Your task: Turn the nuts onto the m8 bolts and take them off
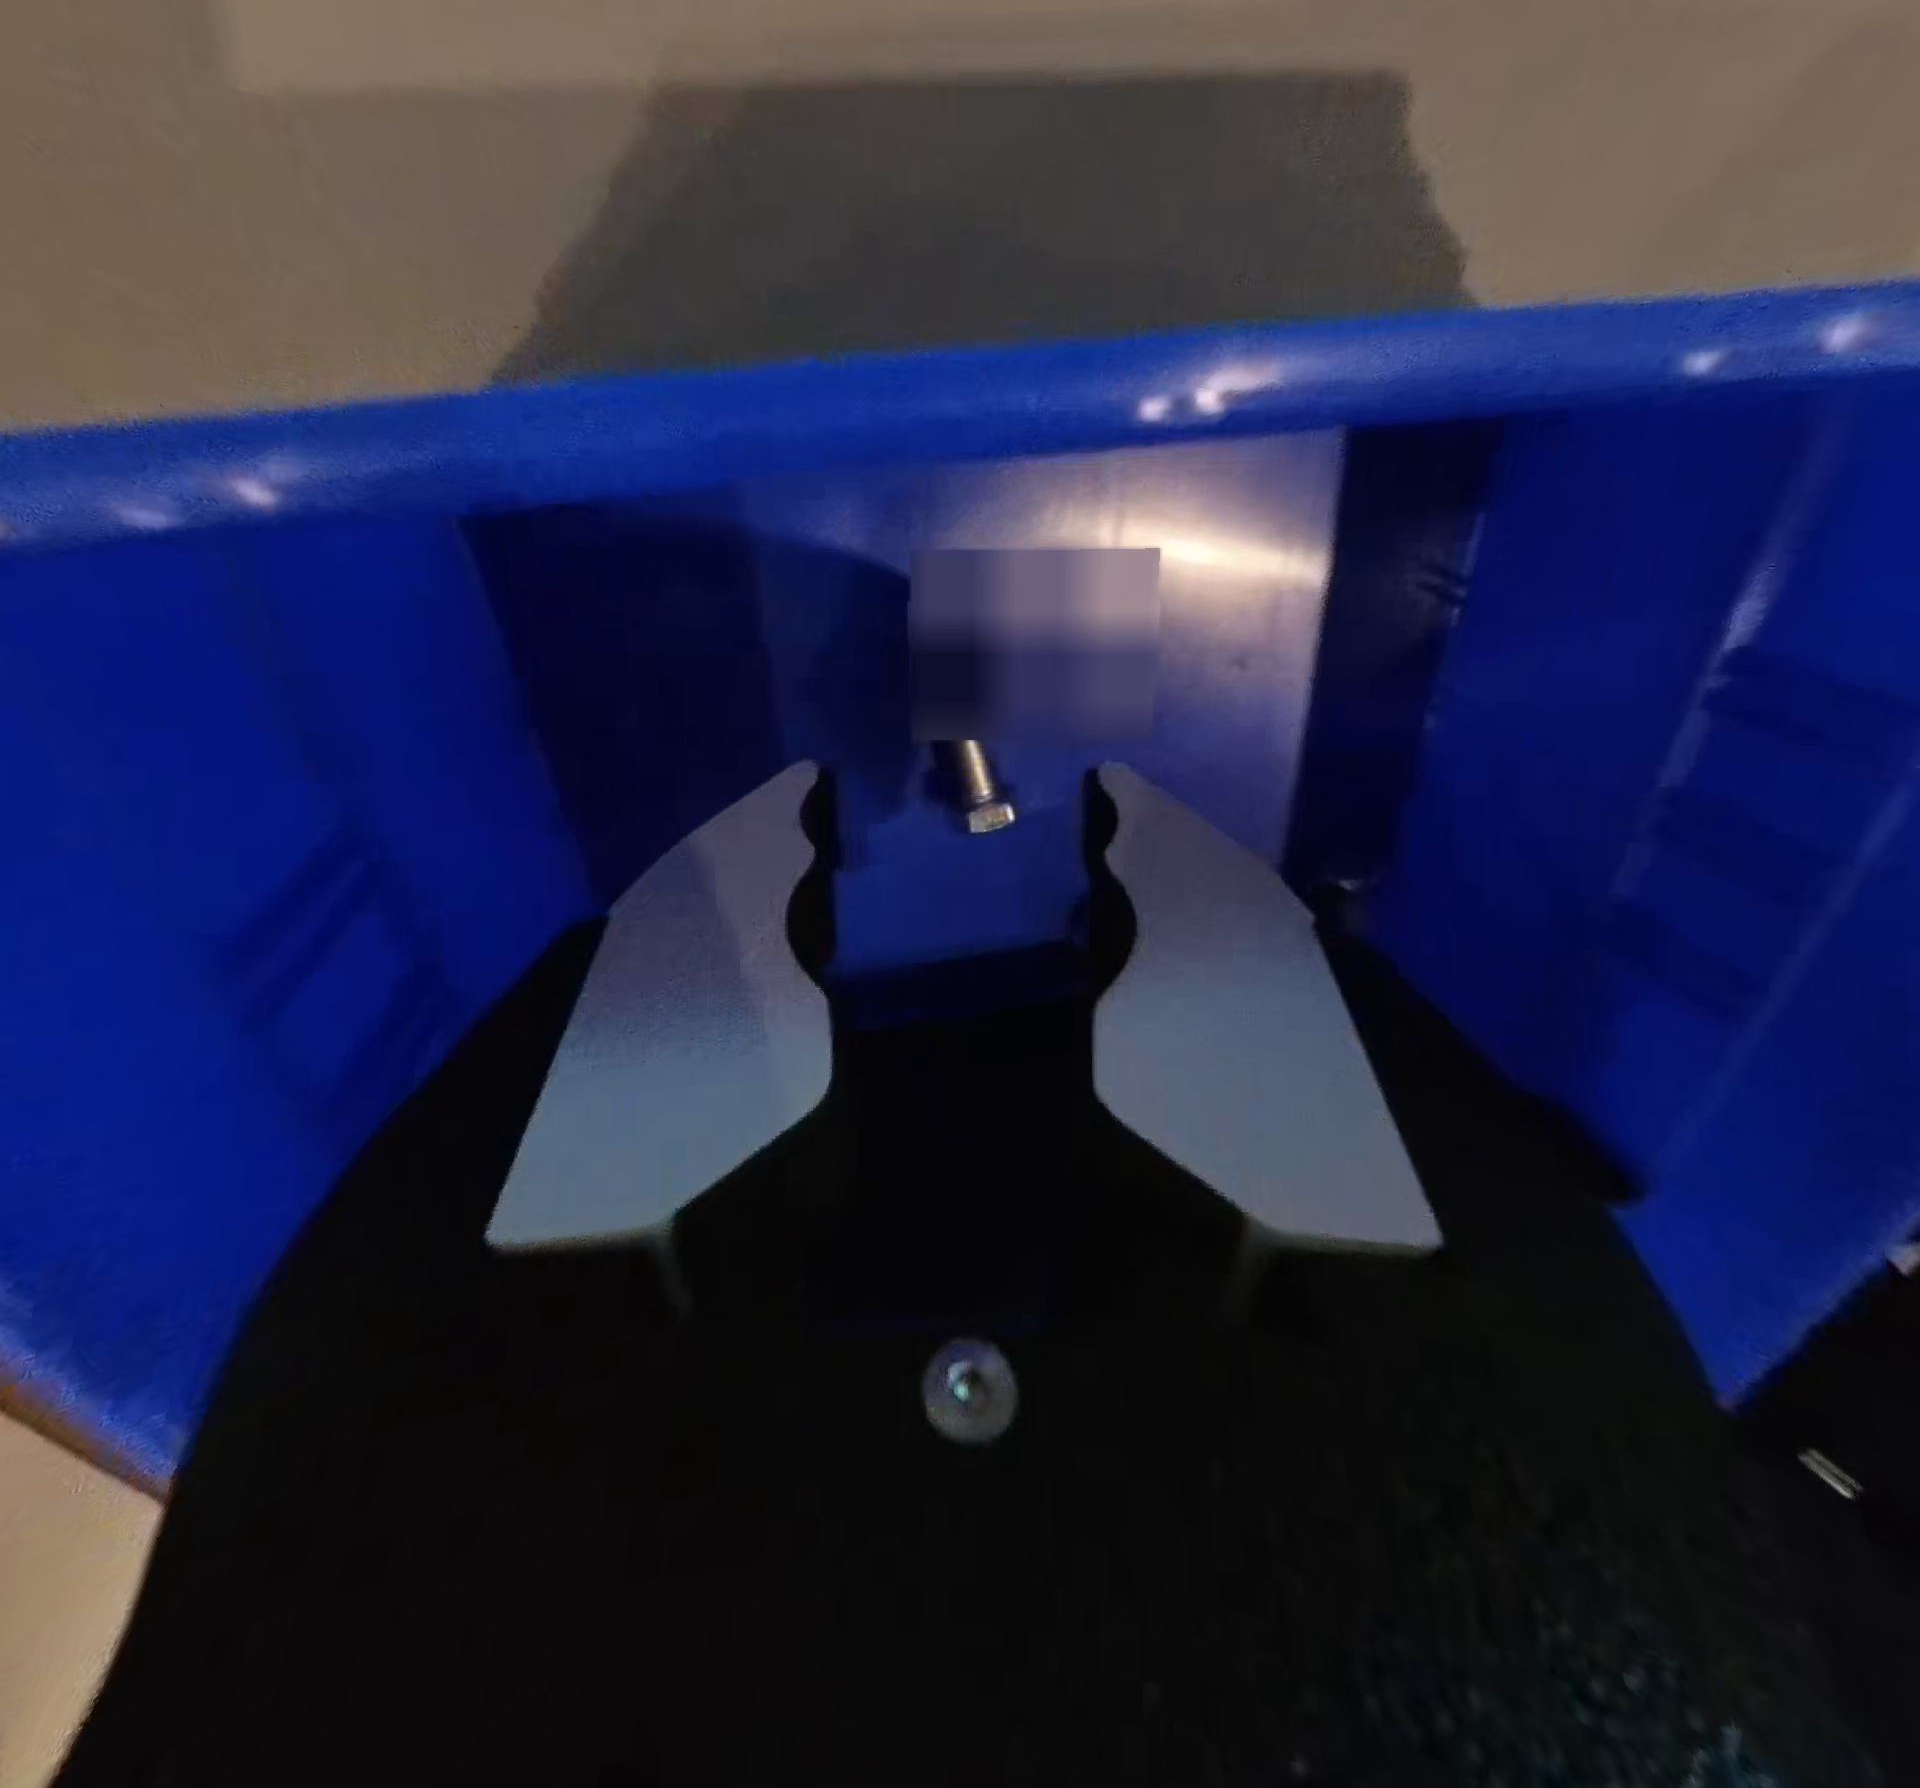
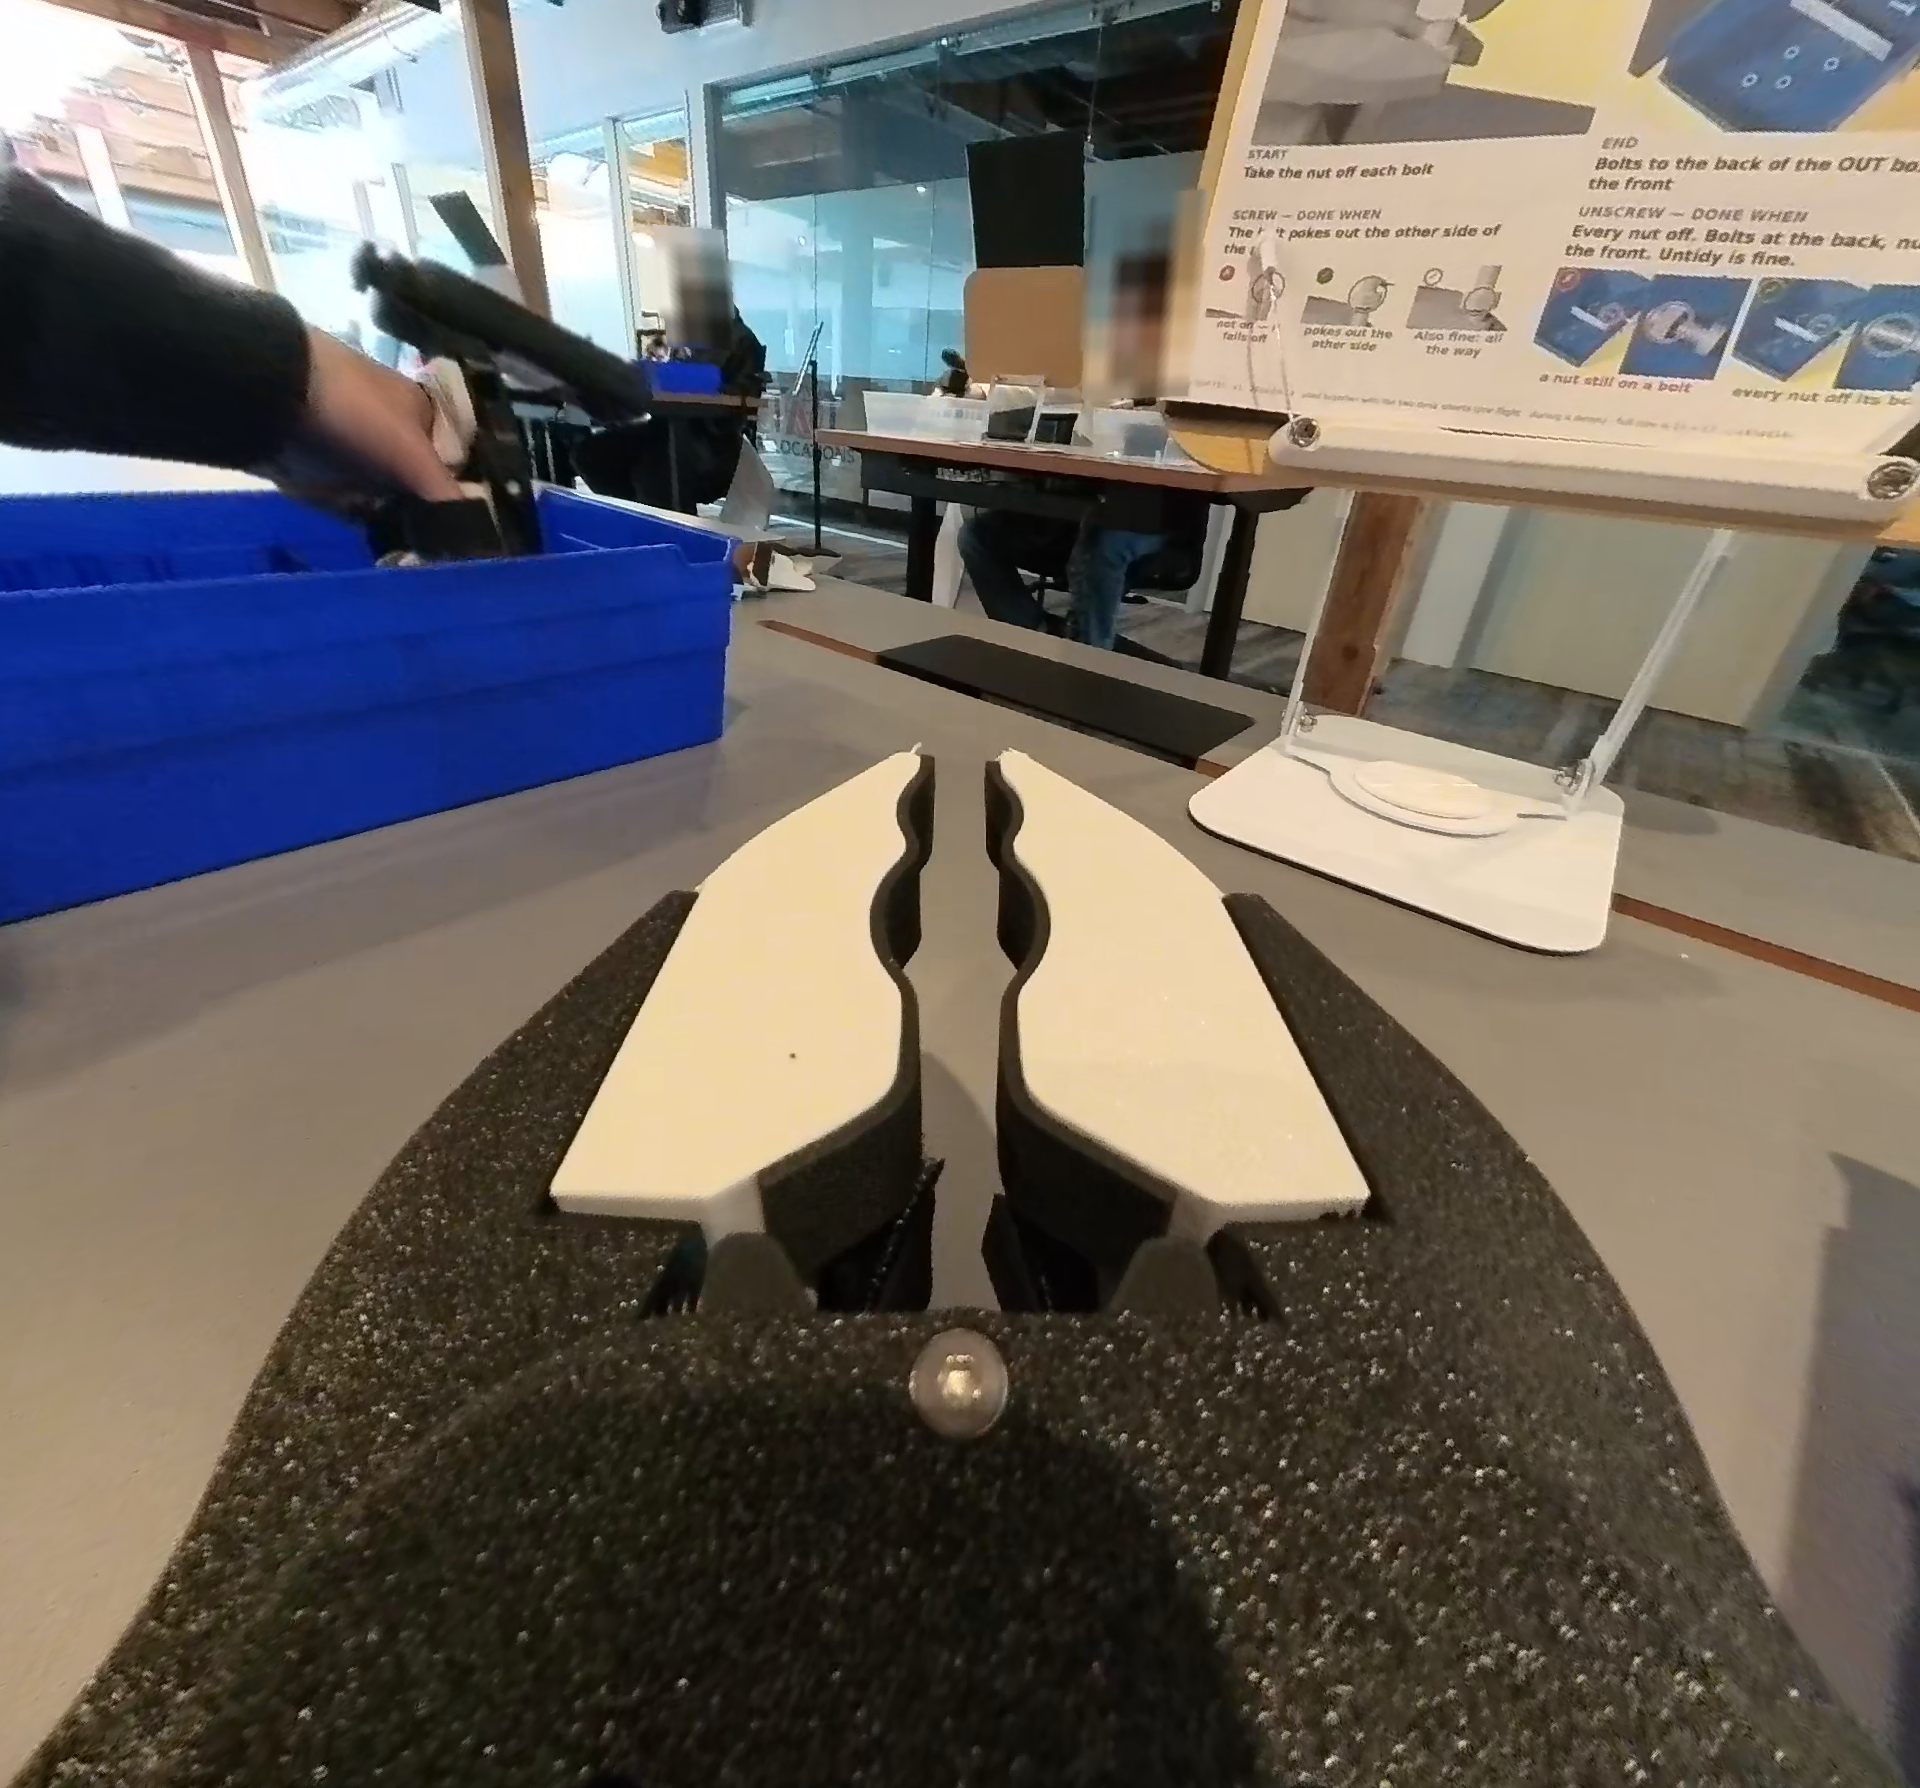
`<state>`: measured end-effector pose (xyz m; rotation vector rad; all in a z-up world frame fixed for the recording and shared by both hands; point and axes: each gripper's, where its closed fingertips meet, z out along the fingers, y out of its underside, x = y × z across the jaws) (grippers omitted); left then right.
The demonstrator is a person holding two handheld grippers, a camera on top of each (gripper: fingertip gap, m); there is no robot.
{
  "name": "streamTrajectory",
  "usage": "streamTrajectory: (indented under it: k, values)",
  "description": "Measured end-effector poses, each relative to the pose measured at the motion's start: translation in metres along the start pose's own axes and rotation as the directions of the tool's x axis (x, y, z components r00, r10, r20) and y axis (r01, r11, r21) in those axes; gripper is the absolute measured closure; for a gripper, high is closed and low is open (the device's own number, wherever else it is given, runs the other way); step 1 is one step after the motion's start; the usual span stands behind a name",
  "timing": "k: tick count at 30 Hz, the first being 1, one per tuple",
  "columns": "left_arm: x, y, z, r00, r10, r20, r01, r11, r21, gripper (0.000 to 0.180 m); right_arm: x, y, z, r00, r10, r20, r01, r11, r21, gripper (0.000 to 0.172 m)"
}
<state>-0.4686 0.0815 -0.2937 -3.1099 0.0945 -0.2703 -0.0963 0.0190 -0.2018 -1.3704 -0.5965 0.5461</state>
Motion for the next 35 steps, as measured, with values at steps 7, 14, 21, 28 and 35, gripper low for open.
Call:
streamTrajectory:
  k: [7,14,21,28,35]
  values:
    - [0.003,0.001,0.009,0.999,-0.040,-0.027,0.040,0.999,-0.032,0.145,-0.001,-0.001,0.000,1.000,0.001,0.008,-0.001,1.000,0.009,0.163]
    - [0.002,0.009,0.015,1.000,0.024,0.021,-0.022,0.997,-0.080,0.173,-0.002,-0.003,-0.001,1.000,0.003,0.013,-0.004,1.000,0.022,0.163]
    - [0.069,-0.004,-0.056,0.958,0.285,-0.029,-0.258,0.903,0.344,0.173,-0.001,-0.004,-0.001,1.000,0.021,0.014,-0.022,0.999,0.034,0.162]
    - [0.227,0.073,-0.113,0.595,0.801,0.069,-0.553,0.345,0.758,0.174,-0.069,-0.058,0.004,0.836,0.242,0.493,-0.315,0.946,0.069,0.137]
    - [0.284,0.136,-0.084,0.319,0.925,0.207,-0.657,0.058,0.752,0.174,-0.140,-0.080,0.004,0.627,0.214,0.749,-0.209,0.973,-0.103,0.152]
